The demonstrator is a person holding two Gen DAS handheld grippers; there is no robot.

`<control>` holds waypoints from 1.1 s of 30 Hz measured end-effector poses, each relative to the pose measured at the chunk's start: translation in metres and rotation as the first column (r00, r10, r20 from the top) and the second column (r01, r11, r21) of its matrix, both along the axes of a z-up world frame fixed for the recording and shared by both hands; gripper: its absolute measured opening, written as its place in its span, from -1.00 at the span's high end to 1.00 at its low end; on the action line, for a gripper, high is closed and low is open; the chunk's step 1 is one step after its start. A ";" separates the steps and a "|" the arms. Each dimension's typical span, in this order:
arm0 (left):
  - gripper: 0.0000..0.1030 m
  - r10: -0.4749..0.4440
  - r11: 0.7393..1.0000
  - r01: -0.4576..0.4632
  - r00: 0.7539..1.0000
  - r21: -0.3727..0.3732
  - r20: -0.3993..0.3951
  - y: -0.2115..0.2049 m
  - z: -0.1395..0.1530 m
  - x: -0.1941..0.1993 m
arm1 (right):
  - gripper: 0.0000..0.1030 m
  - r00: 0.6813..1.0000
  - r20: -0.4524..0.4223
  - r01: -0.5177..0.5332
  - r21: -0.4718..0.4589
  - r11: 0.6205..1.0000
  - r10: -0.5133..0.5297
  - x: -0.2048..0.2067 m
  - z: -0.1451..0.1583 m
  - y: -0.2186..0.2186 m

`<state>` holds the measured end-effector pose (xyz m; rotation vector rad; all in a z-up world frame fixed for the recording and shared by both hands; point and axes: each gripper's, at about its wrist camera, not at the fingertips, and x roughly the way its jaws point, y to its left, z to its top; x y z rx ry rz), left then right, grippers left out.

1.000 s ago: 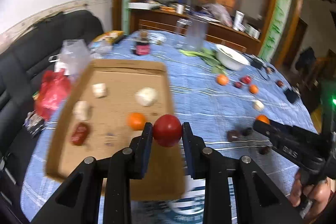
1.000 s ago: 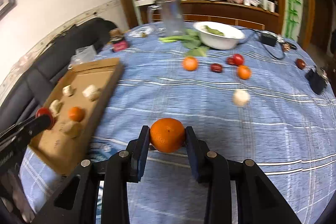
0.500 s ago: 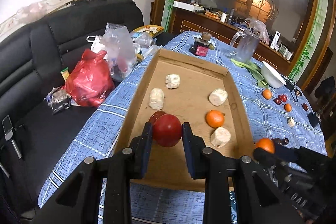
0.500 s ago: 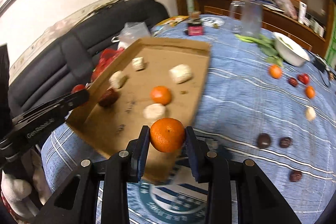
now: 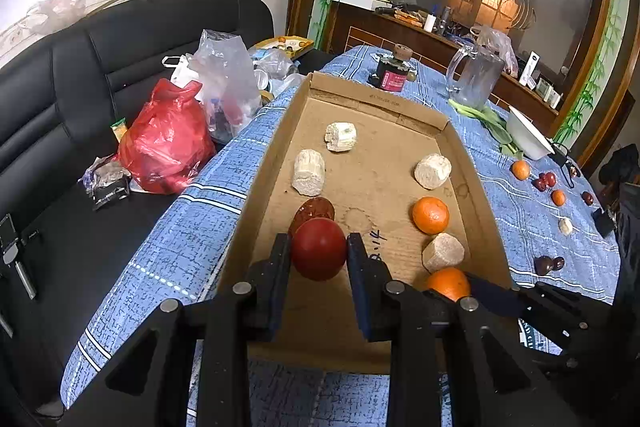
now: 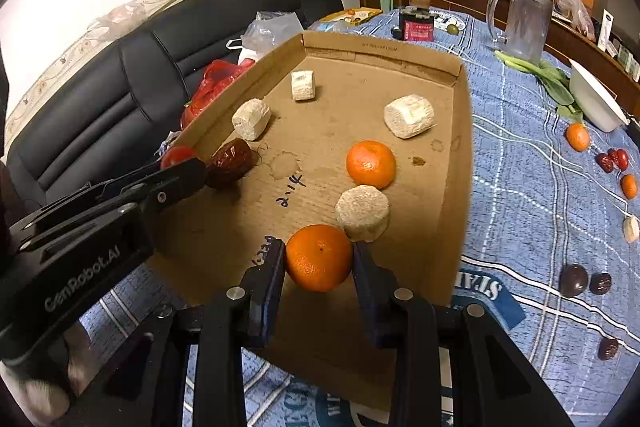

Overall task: Organize fruits
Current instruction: 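Lower the tomato into the tray with the left gripper while the right releases the tangerine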

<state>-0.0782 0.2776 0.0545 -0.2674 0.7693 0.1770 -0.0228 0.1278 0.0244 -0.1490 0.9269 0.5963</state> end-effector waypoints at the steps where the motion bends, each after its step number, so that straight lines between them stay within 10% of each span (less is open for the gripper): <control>1: 0.46 0.002 1.000 -0.002 1.000 0.004 0.000 0.000 0.000 0.000 | 0.27 1.000 -0.004 -0.003 -0.001 1.000 0.003 0.000 -0.002 0.002; 33: -0.08 0.038 0.996 -0.048 0.991 0.071 0.131 -0.018 0.053 -0.039 | -0.01 0.998 -0.041 0.053 0.041 0.998 -0.051 -0.015 -0.001 -0.024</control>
